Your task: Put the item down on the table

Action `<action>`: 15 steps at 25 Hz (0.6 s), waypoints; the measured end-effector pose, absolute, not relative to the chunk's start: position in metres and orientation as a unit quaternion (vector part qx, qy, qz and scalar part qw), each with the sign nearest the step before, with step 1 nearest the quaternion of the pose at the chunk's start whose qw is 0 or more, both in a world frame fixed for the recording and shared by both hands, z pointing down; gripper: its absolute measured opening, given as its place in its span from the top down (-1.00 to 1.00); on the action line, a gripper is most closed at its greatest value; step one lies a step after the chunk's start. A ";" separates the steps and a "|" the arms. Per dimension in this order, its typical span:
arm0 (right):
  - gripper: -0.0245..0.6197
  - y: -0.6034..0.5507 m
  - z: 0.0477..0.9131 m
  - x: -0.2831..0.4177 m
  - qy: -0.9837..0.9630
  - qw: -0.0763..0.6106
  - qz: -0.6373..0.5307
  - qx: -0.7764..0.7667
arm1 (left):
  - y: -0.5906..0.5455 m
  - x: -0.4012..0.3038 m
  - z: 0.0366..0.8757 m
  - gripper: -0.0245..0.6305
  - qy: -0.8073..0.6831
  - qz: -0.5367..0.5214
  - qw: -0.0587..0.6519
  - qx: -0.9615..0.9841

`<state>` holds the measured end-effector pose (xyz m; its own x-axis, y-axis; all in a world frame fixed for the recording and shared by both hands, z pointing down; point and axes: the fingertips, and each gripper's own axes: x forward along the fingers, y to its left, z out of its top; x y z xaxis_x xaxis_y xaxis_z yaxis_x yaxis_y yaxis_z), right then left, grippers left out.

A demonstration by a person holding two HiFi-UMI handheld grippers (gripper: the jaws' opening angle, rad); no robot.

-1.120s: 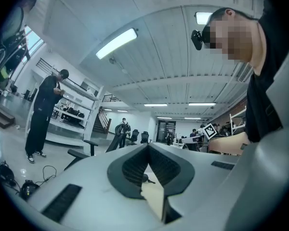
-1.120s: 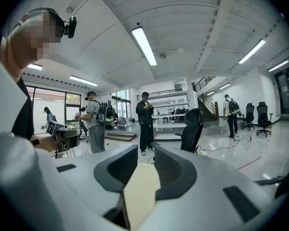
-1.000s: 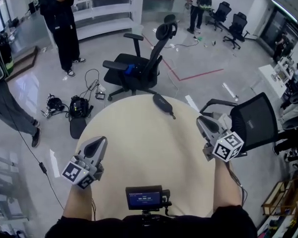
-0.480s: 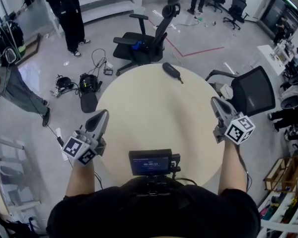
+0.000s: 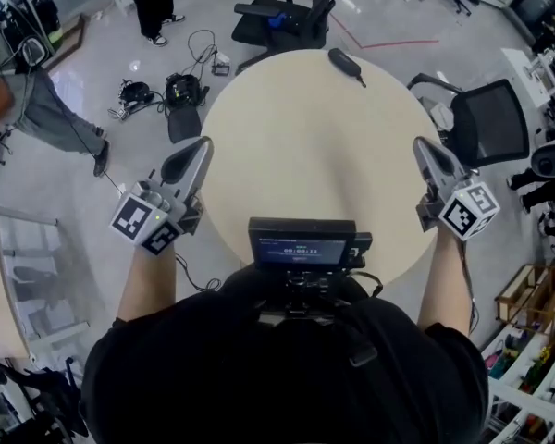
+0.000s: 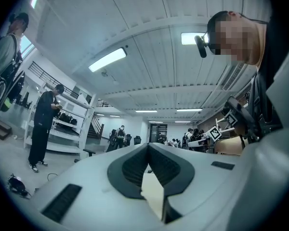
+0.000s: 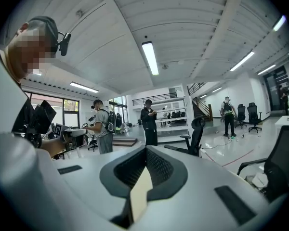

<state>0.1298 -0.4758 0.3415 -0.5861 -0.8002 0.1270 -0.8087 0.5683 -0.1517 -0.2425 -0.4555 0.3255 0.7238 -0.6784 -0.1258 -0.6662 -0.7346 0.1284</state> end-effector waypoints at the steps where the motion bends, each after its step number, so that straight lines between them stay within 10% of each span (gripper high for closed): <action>1: 0.91 -0.471 0.341 0.131 -0.887 0.022 0.095 0.451 | -0.450 -0.241 0.326 0.92 -0.364 -0.082 0.037 0.927; 15: 0.91 -0.382 0.345 0.271 -0.914 0.002 0.094 0.395 | -0.330 -0.071 0.307 0.92 -0.369 -0.088 0.028 0.925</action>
<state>0.2711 -0.3821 0.3446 -0.6884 -0.7211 0.0781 -0.7220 0.6709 -0.1692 -0.0705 -0.3304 0.3074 0.7117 -0.6880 -0.1420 -0.6782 -0.7256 0.1169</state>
